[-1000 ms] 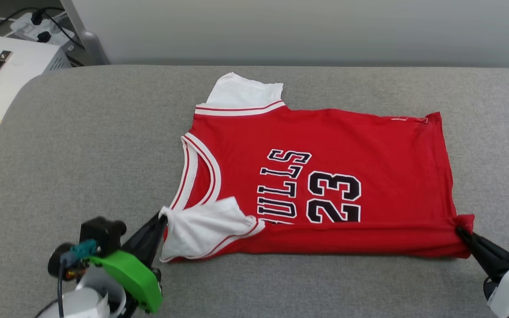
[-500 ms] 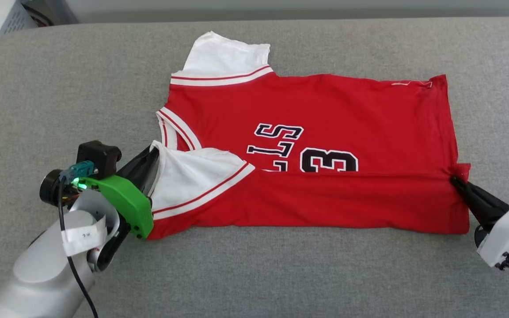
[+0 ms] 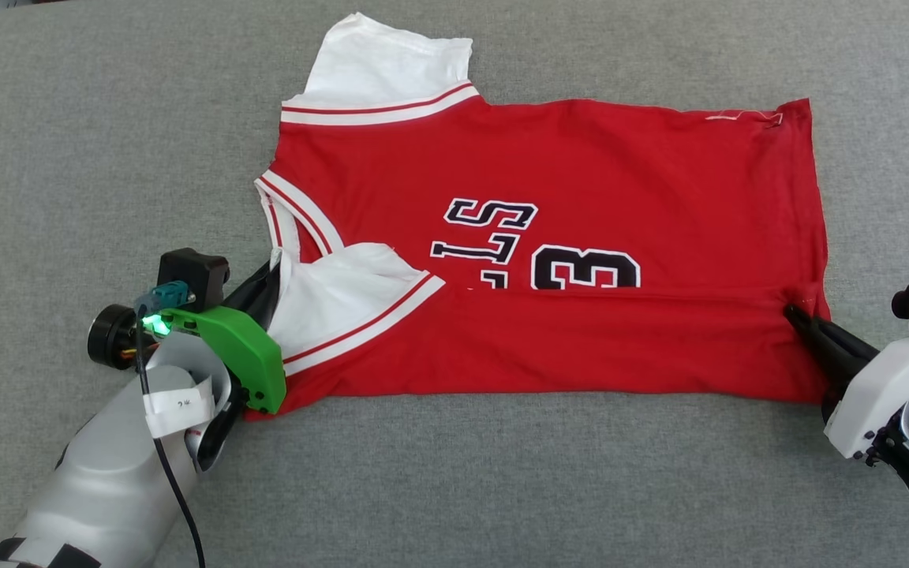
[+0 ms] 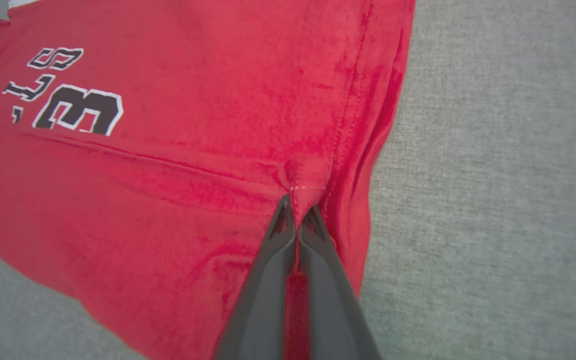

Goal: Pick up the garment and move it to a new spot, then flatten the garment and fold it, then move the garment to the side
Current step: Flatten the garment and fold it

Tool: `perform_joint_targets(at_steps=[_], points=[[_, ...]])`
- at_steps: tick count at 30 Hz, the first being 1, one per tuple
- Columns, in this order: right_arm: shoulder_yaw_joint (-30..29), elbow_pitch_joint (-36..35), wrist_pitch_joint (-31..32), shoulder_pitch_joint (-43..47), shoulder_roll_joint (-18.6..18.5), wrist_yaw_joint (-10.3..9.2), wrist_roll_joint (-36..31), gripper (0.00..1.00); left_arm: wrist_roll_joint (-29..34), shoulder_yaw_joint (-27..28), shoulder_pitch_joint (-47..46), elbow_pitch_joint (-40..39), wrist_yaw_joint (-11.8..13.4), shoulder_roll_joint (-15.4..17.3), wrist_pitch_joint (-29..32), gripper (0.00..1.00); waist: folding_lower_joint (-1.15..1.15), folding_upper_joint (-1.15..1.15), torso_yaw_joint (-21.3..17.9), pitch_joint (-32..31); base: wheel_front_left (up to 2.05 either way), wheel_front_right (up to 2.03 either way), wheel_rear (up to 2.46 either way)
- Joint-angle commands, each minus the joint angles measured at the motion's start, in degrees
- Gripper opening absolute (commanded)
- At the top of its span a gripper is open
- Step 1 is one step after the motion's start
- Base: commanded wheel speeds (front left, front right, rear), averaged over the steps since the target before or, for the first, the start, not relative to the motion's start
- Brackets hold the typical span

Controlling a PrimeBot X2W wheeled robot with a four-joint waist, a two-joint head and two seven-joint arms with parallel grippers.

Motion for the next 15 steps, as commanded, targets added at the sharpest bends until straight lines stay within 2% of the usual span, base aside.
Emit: perform_joint_targets(at_steps=[1,2,3,4,11,15], points=[[0.4,0.7,-0.5,-0.3,0.5,-0.04,0.0,0.05,-0.5,-1.4,1.4,1.7,-0.3,-1.2,0.8,0.0,0.0,0.0,0.1,-1.2,0.0,0.0,0.0],[0.2,1.0,-1.1,-0.3,0.5,-0.04,0.0,0.47,-1.1,-1.8,1.6,1.9,-0.3,-1.4,0.7,0.16,0.0,0.0,0.3,-1.9,0.0,0.0,0.0],[0.0,1.2,-1.7,-0.1,0.5,-0.04,-0.1,1.0,-1.3,-2.3,1.5,1.8,-0.3,-1.3,0.5,0.74,0.0,0.0,0.6,-2.6,0.0,0.0,0.0],[-0.2,1.2,-2.2,0.2,0.4,-0.04,-0.2,1.0,-1.1,-2.4,1.2,1.8,-0.3,-0.9,0.3,1.0,0.0,0.0,0.9,-3.2,0.0,0.0,0.0],[-1.8,-1.4,-5.3,3.4,-0.7,-0.04,-1.5,1.0,-0.8,-2.5,-2.2,-1.9,-0.3,3.1,-0.4,1.0,0.0,0.0,2.8,-7.9,0.0,0.0,0.0],[-3.2,-3.0,-5.6,5.3,-1.1,-0.04,-2.7,1.0,-1.9,-4.2,-5.1,-6.2,-0.3,6.4,3.3,1.0,0.0,0.0,3.3,-9.9,0.0,0.0,0.0]])
